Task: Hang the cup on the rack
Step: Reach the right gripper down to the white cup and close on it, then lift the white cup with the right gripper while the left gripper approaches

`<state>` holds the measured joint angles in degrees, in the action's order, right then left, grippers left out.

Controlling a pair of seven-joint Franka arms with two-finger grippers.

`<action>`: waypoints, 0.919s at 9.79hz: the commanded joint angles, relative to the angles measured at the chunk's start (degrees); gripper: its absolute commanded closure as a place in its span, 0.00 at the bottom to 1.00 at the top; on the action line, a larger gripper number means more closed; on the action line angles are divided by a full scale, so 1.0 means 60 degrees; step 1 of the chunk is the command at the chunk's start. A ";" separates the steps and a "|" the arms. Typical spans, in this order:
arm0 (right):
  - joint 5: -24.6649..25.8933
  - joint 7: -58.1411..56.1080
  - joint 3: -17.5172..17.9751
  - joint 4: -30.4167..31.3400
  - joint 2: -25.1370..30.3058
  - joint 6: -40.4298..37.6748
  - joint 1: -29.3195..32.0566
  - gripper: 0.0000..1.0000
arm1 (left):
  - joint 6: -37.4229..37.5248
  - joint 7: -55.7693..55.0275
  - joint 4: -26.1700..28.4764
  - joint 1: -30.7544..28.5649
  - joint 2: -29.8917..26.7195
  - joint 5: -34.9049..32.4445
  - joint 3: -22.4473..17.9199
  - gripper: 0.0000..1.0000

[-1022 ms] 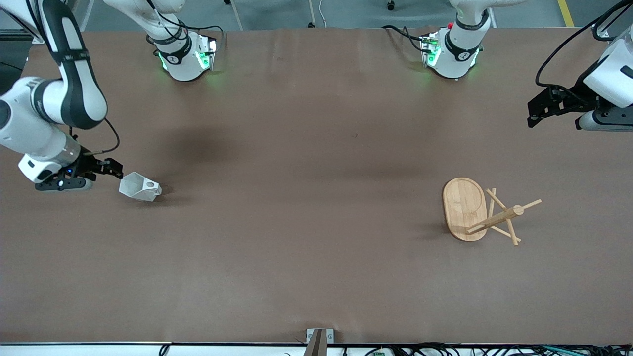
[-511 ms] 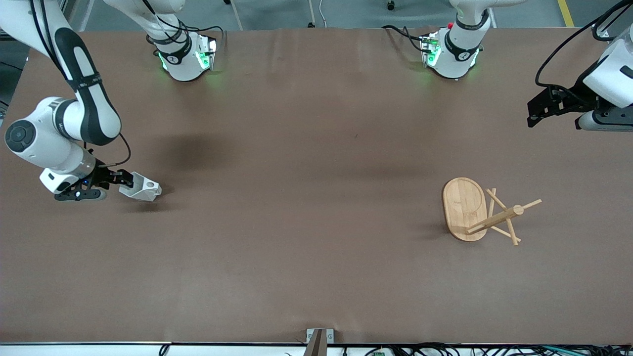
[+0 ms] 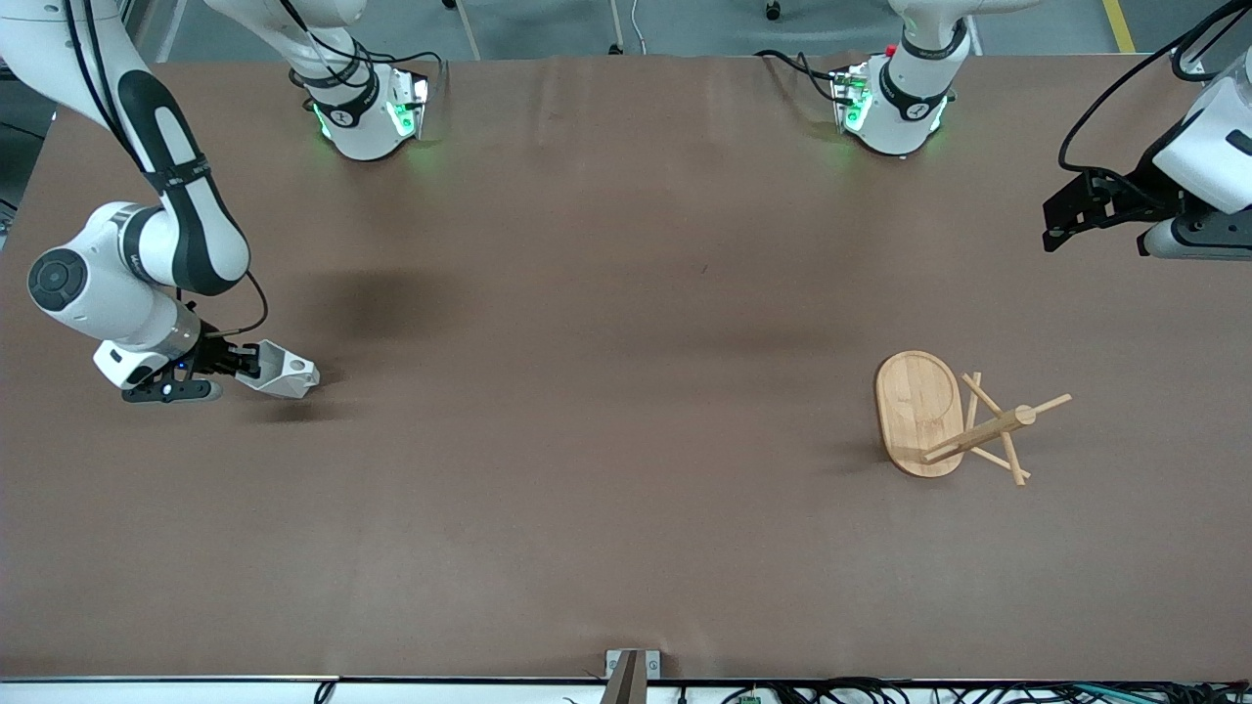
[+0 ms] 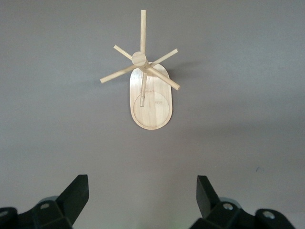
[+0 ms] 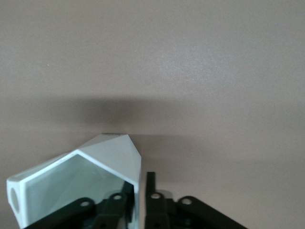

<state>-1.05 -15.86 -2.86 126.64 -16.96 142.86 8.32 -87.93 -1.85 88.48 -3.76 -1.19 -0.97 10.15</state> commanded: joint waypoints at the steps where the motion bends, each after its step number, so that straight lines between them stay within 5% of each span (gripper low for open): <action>1: -0.0148 -0.0023 0.0052 -0.0101 0.0596 -0.0837 -0.0083 1.00 | 0.0050 0.0191 0.0019 -0.0018 0.0227 0.0074 0.0007 0.00; 4: -0.0773 -0.0008 0.0155 -0.0844 0.1623 -0.2752 -0.0345 1.00 | 0.0050 0.0191 0.0019 -0.0004 0.0213 0.0089 0.0007 0.00; 9: -0.4213 -0.0067 0.0184 -0.1274 0.2649 -0.4386 -0.1384 0.99 | 0.0065 0.0176 0.0019 0.0040 0.0198 0.0015 0.0080 0.00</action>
<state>-21.79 -16.01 -1.67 118.07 -2.80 117.10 1.81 -87.93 -1.84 88.44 -3.62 -1.19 -0.97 10.43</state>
